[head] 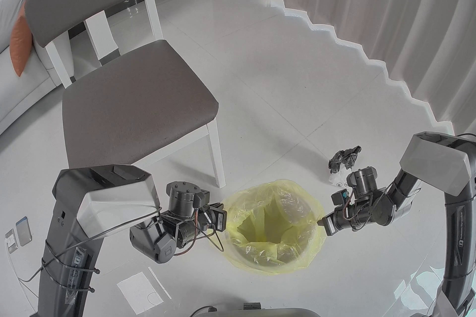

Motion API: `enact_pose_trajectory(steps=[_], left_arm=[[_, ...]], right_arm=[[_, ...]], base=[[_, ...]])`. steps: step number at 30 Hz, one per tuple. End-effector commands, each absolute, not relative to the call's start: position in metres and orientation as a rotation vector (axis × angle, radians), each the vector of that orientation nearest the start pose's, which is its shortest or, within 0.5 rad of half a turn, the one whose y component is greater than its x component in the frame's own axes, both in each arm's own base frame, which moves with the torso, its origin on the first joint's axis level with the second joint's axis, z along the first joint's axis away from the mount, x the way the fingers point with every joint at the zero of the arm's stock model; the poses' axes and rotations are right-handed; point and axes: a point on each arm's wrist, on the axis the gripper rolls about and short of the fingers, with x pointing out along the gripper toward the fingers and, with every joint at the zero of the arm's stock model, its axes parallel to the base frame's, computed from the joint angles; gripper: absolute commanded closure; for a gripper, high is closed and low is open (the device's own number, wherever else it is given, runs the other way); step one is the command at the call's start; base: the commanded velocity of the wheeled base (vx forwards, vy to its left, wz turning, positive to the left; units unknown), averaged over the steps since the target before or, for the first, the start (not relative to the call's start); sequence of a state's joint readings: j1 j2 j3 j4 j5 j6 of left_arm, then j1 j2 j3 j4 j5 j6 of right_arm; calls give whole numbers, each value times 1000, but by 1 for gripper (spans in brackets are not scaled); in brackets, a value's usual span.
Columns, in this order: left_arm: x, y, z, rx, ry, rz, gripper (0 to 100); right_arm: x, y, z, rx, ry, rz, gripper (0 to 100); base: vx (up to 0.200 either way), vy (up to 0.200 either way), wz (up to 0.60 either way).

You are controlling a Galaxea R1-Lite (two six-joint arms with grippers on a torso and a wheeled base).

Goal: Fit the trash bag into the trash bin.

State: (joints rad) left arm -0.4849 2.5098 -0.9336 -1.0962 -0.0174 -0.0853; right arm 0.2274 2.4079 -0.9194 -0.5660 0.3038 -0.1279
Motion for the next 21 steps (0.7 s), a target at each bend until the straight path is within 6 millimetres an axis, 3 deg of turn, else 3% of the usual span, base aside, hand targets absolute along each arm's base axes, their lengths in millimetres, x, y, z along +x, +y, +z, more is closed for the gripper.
enact_pose_trajectory(steps=[1, 5, 21], left_arm=[[371, -197, -57, 35, 513, -471, 100], [381, -203, -64, 39, 525, -471, 100], [382, -207, -70, 47, 546, -475, 100]], right_arm=[[371, 88, -59, -73, 908, 539, 100], [374, 88, -65, -70, 921, 538, 100], [373, 89, -65, -75, 991, 544, 100]], base=[[0, 0, 0], [0, 0, 0], [0, 0, 0]])
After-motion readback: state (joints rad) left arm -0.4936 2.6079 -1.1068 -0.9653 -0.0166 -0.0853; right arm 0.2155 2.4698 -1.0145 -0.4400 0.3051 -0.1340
